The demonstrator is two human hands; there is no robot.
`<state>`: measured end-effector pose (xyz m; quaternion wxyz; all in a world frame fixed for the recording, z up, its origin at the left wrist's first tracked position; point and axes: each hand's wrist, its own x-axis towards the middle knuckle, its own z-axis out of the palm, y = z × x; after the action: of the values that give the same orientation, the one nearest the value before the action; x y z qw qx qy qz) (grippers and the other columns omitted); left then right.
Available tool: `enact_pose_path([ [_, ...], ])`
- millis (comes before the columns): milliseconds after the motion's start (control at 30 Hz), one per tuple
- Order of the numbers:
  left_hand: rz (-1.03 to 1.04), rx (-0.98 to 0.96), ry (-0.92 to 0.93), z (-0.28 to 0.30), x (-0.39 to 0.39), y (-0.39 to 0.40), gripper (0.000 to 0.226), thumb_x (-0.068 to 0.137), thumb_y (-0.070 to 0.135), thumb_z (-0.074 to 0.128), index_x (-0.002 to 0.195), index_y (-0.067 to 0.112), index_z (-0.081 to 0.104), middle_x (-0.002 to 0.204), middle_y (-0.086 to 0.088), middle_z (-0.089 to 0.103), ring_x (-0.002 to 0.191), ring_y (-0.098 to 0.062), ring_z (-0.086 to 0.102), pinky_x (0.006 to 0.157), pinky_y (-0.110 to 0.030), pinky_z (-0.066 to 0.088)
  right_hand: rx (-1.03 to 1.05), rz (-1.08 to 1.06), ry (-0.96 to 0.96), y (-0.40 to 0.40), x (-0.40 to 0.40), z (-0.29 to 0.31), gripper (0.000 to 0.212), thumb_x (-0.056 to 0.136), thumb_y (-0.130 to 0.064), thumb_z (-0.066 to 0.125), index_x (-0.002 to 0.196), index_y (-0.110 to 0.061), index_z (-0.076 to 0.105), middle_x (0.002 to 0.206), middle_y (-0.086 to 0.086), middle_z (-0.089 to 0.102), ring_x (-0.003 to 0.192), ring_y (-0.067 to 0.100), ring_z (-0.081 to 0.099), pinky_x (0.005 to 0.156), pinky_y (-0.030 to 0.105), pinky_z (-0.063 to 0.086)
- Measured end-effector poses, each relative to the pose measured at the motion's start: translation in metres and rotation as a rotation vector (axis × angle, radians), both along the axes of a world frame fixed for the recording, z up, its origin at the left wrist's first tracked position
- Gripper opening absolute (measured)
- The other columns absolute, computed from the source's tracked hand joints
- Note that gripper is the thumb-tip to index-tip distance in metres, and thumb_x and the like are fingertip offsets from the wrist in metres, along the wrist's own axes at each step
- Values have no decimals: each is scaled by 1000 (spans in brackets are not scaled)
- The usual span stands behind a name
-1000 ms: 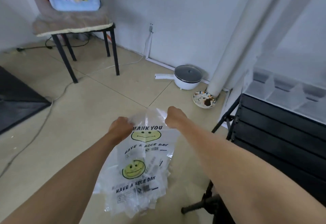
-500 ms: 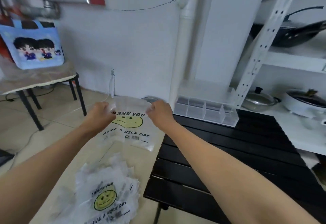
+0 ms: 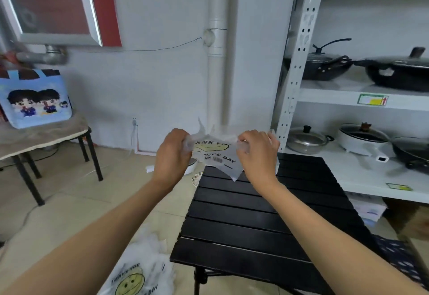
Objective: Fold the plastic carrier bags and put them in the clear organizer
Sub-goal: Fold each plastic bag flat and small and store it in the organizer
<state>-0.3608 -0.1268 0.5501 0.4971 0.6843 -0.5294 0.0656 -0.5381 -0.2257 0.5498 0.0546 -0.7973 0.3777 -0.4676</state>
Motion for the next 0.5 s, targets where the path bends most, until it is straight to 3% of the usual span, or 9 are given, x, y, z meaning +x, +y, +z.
enact_pose_path([
  [167,-156,19,-143,-46,-5,7,23,95,33,42,89,15,55,82,4,57,74,-13,52,61,-26,42,-126,97,71,6,-38,-46,27,73,3,67,80,-21,58,82,-11,55,84,13,52,101,29,27],
  [267,-198,112,-266,-80,-6,16,14,82,19,49,93,17,58,85,3,64,74,-19,59,62,-29,48,-131,143,237,13,-57,-86,42,59,10,75,84,-19,59,88,-9,55,88,16,52,95,29,34],
  [333,-230,158,-297,-99,-6,24,27,74,10,54,99,23,55,92,2,66,81,-18,60,70,-26,47,-83,196,306,18,-66,-107,44,57,8,78,86,-19,59,90,-9,54,86,16,53,87,26,37],
  [433,-288,245,-304,-114,0,33,24,84,21,49,106,29,55,101,6,65,91,-14,60,80,-26,45,34,241,364,22,-75,-124,43,60,7,74,86,-22,57,91,-11,52,75,9,47,67,19,36],
  [500,-316,302,-321,-120,7,37,25,85,27,51,110,28,58,106,10,62,98,-12,59,85,-26,44,103,247,396,22,-81,-130,36,69,-1,73,88,-25,56,93,-13,52,75,8,49,63,19,41],
])
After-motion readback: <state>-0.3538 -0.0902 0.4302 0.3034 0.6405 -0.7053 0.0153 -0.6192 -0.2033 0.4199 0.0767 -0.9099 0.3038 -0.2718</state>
